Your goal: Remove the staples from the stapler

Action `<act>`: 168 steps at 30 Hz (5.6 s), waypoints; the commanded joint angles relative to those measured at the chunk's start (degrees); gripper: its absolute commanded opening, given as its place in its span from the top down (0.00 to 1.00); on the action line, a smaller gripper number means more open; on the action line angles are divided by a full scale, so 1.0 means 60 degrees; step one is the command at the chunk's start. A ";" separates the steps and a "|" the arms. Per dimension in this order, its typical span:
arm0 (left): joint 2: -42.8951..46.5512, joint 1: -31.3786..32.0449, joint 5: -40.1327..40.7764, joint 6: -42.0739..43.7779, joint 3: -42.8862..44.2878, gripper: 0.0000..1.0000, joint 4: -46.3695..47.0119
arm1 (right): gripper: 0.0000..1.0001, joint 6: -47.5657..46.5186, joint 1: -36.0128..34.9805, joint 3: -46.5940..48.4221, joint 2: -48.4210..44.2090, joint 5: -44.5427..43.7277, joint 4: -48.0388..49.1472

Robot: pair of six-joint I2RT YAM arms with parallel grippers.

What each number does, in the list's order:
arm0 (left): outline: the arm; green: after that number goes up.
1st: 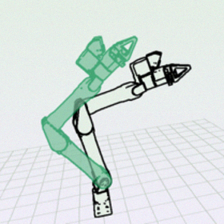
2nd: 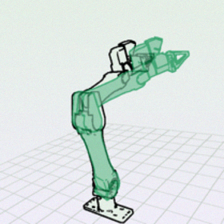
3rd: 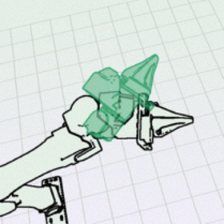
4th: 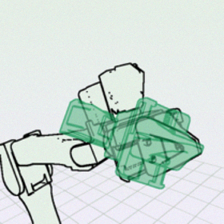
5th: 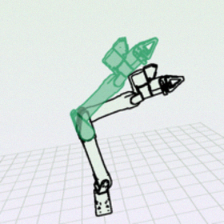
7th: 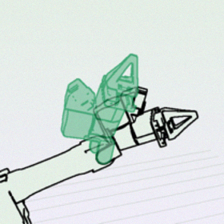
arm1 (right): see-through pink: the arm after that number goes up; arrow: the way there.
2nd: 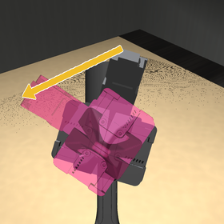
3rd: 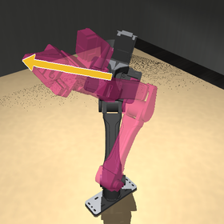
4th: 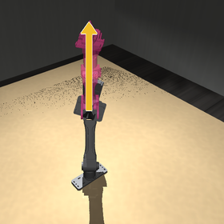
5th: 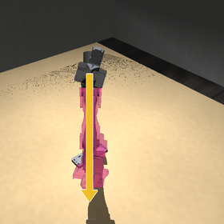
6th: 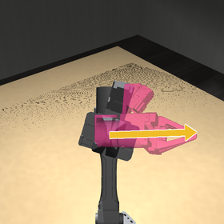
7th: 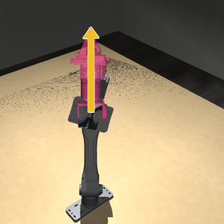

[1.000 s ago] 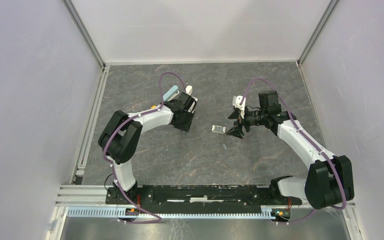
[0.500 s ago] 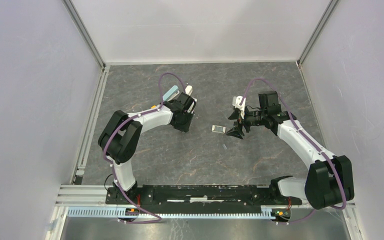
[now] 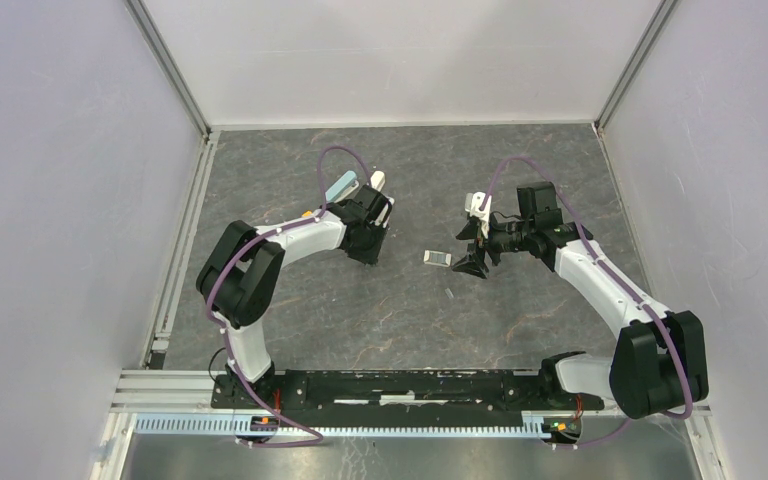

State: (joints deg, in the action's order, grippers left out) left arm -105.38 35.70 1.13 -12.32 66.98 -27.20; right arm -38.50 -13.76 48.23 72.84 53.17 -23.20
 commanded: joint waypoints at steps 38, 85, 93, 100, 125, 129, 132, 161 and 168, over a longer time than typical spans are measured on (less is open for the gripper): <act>0.1339 0.0221 -0.1026 -0.0377 -0.0796 0.81 0.0830 | 0.20 -0.0168 0.0018 0.0218 -0.0040 0.0401 -0.0024; 0.3871 0.1389 -0.4178 -0.7132 -0.6937 0.83 1.6559 | 0.28 1.5533 -0.1129 -0.4536 0.1091 0.2072 1.6344; 0.3942 0.1527 -0.4071 -0.7033 -0.6974 0.82 1.6503 | 0.40 1.5439 -0.1117 -0.4510 0.1015 0.1977 1.6186; 0.3872 0.1678 -0.3884 -0.6974 -0.7018 0.82 1.6578 | 0.51 1.5440 -0.1079 -0.4522 0.1000 0.1942 1.6158; 0.3721 0.1771 -0.3877 -0.6945 -0.7091 0.81 1.6705 | 0.80 1.5396 -0.1006 -0.4472 0.0943 0.2023 1.6100; 0.3721 0.1769 -0.3938 -0.6984 -0.7064 0.78 1.6735 | 0.85 1.5380 -0.1014 -0.4456 0.0941 0.2066 1.6100; 0.3732 0.1762 -0.3965 -0.7015 -0.7062 0.66 1.6747 | 0.87 1.5342 -0.1017 -0.4461 0.0942 0.2078 1.6076; 0.6480 0.1083 -0.6141 -0.2088 -0.4889 0.21 0.8672 | 0.88 0.8746 -0.2017 -0.2813 -0.0187 0.1744 0.8425; 0.6066 0.1092 -0.6456 -0.2056 -0.4799 0.28 0.8459 | 0.88 0.8418 -0.2153 -0.2687 -0.0141 0.1761 0.8098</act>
State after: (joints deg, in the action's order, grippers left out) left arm -67.53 42.46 -34.85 -28.36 36.07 25.32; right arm 15.59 -26.13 29.74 72.90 64.14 27.53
